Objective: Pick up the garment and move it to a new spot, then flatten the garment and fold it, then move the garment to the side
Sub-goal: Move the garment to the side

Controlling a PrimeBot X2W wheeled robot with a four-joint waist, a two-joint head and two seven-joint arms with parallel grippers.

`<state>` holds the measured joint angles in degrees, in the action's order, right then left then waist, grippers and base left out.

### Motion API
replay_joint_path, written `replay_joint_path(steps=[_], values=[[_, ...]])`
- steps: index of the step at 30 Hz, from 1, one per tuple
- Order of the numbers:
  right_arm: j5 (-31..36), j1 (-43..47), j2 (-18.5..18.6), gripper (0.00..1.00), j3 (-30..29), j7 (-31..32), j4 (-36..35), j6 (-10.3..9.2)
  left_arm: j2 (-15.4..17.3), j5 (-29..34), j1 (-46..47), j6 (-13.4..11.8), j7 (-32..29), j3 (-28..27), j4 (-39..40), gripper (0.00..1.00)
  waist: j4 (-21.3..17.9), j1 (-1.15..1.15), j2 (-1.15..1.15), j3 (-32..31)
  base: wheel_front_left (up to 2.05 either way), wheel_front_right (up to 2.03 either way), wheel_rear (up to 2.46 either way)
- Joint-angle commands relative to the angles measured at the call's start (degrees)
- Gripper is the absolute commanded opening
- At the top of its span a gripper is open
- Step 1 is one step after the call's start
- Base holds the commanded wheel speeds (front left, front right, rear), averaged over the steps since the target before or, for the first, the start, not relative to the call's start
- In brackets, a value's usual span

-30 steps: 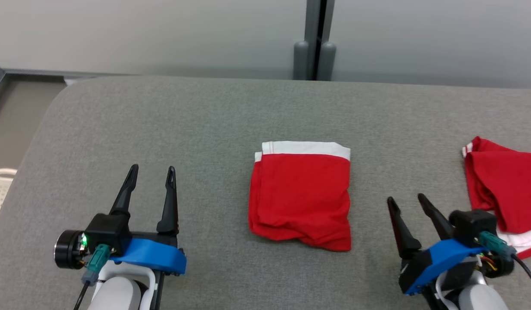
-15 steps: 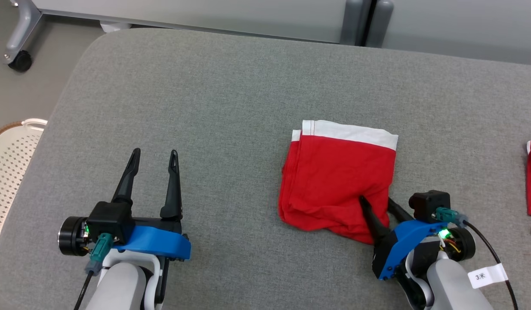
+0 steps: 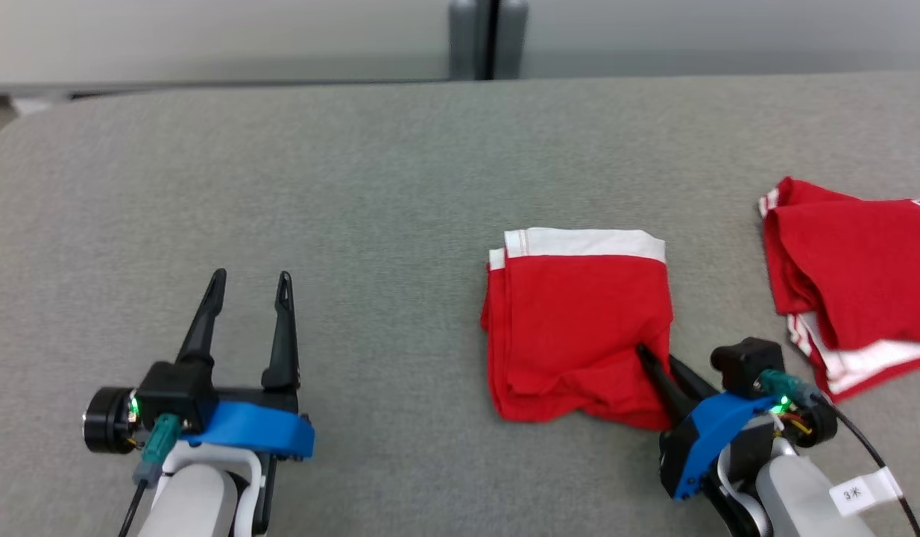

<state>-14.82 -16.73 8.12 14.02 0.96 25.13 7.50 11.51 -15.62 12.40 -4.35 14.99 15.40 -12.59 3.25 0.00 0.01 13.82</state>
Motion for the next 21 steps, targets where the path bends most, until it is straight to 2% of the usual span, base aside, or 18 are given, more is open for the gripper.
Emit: replay_joint_path(steps=[1, 9, 15, 21], values=[[-0.5, 1.1, 1.2, 0.0, 0.0, 0.2, -0.3, -0.01, 0.6, 0.3, -0.2, -0.1, 0.2, -0.3, 0.4, 1.0, -3.4, 0.0, -0.01, -1.9, 0.0, 0.0, 0.0], [-3.8, 0.3, 6.5, 0.0, 0.2, 0.5, -1.1, -0.01, 1.3, 0.7, 0.8, 0.0, -0.5, 0.5, 2.1, 1.0, -11.9, 0.0, -0.01, -0.7, 0.0, 0.0, 0.0], [-4.8, -5.8, 9.8, 0.0, 2.4, -0.8, -1.5, -0.01, 2.0, 1.4, 3.0, 0.3, -1.5, 1.3, 3.5, 1.0, -14.4, 0.0, -0.01, 2.3, 0.0, 0.0, 0.0], [-3.6, -14.4, 14.9, 0.0, 3.2, -3.2, 0.2, -0.01, 3.0, 2.0, 4.8, 0.6, -2.3, 1.8, 4.4, 1.0, -16.0, 0.0, -0.01, 5.6, 0.0, 0.0, 0.0]])
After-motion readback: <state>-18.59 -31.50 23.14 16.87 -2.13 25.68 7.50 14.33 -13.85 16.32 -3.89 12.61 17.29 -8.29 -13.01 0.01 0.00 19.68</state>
